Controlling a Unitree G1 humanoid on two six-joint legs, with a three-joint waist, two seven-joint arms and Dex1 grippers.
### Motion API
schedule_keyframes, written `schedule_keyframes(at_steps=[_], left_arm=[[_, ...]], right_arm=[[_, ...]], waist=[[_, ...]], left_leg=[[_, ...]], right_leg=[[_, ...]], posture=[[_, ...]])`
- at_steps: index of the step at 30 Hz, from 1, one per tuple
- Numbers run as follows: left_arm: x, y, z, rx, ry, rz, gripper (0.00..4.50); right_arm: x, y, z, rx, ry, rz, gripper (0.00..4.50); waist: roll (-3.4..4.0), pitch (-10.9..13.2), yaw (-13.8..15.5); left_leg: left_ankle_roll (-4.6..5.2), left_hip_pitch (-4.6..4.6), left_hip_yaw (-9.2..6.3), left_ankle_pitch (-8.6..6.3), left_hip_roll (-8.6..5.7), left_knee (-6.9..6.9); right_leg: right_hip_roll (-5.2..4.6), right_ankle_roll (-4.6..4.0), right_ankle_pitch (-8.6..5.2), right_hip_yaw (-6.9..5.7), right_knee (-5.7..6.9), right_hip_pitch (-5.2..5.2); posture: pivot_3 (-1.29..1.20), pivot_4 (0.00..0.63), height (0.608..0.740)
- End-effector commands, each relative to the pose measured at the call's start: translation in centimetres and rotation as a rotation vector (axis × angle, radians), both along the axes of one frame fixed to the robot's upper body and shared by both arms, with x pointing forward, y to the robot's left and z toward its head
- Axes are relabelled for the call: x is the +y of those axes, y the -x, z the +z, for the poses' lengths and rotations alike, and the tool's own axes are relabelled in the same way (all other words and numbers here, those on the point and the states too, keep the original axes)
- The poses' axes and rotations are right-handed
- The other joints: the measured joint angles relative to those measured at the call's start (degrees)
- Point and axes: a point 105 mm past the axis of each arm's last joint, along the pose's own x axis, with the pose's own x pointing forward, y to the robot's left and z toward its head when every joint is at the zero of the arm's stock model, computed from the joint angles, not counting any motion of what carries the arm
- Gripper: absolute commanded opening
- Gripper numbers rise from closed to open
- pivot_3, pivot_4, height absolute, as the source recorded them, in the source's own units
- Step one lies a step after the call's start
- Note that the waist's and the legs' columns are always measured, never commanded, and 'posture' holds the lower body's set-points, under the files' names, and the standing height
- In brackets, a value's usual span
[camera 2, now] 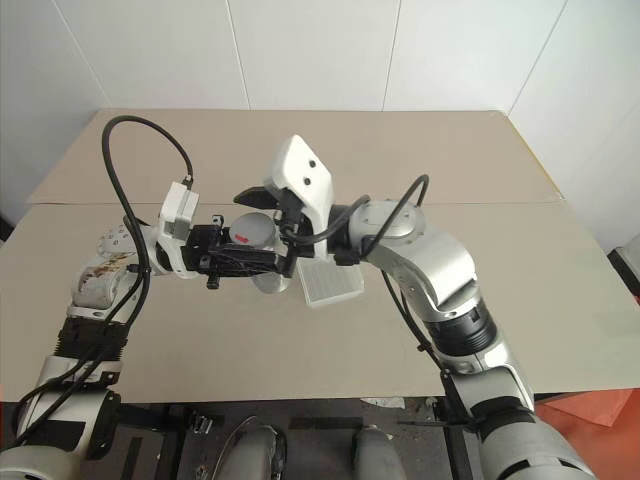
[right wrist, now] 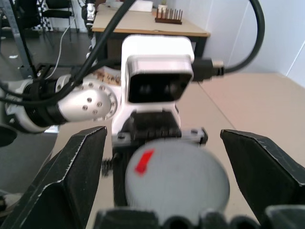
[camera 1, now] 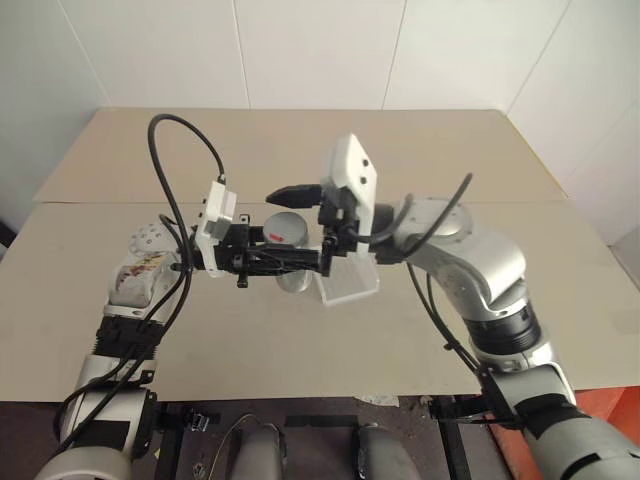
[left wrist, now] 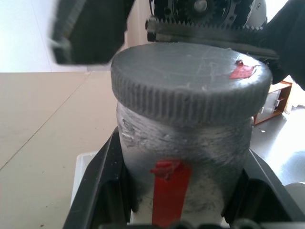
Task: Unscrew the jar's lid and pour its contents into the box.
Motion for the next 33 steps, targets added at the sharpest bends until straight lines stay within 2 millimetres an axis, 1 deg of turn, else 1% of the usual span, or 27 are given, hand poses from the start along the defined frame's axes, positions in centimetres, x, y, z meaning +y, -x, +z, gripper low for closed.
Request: schedule_keyframes(at_steps=[1,7,14,24,29,31,33], left_arm=[[-0.2,0.3,1.3,-0.058,0.005,-0.025,1.93],[0.6,0.8,1.4,-0.057,-0.007,-0.023,1.93],[1.7,1.4,1.4,-0.058,-0.04,-0.014,1.93],[3.1,2.2,1.9,-0.063,-0.056,0.017,1.93],[2.9,2.2,1.5,-0.059,-0.046,0.035,1.93],[2.7,1.9,1.4,-0.056,-0.036,0.045,1.93],[2.4,1.6,1.2,-0.051,-0.023,0.056,1.93]], right_arm=[[0.3,-0.6,0.9,-0.028,-0.016,-0.049,4.47],[-1.0,-1.4,0.7,-0.019,-0.023,-0.088,4.47],[-3.7,-2.5,0.7,-0.033,-0.011,-0.148,4.47],[-5.9,-3.3,0.6,-0.043,0.008,-0.214,4.47],[-6.4,-2.9,0.6,-0.05,0.027,-0.192,4.47],[-6.4,-2.2,0.5,-0.054,0.041,-0.155,4.47],[-6.2,-1.0,0.4,-0.059,0.054,-0.097,4.47]], waist=[[0.0,0.0,-0.07],[0.0,0.0,-0.07],[0.0,0.0,-0.07],[0.0,0.0,0.2],[0.0,0.0,-0.08],[0.0,0.0,-0.18],[0.0,0.0,-0.07]], left_leg=[[0.0,0.0,0.0,0.0,0.0,0.0],[0.0,-0.02,0.0,0.0,0.0,-0.01],[0.0,-0.02,0.0,0.0,0.0,-0.01],[0.0,-0.02,0.01,0.0,0.01,0.0],[0.0,-0.03,0.0,0.0,0.02,-0.03],[0.0,-0.03,0.01,0.0,0.02,-0.02],[0.0,-0.02,0.0,0.0,0.02,-0.02]], right_leg=[[0.0,0.0,0.0,0.0,0.0,0.0],[0.0,0.0,0.0,-0.01,-0.01,-0.01],[0.0,0.0,0.0,-0.01,-0.02,-0.01],[-0.02,0.0,0.0,-0.01,-0.03,0.01],[0.0,0.0,0.0,-0.02,-0.04,-0.01],[0.0,0.0,0.0,-0.01,-0.04,-0.01],[0.0,0.0,0.0,-0.01,-0.04,-0.01]], posture=[[0.0,0.15,0.74],[0.0,0.15,0.74],[0.0,0.15,0.74],[0.0,0.15,0.74],[0.0,0.15,0.74],[0.0,0.15,0.74],[0.0,0.15,0.74]])
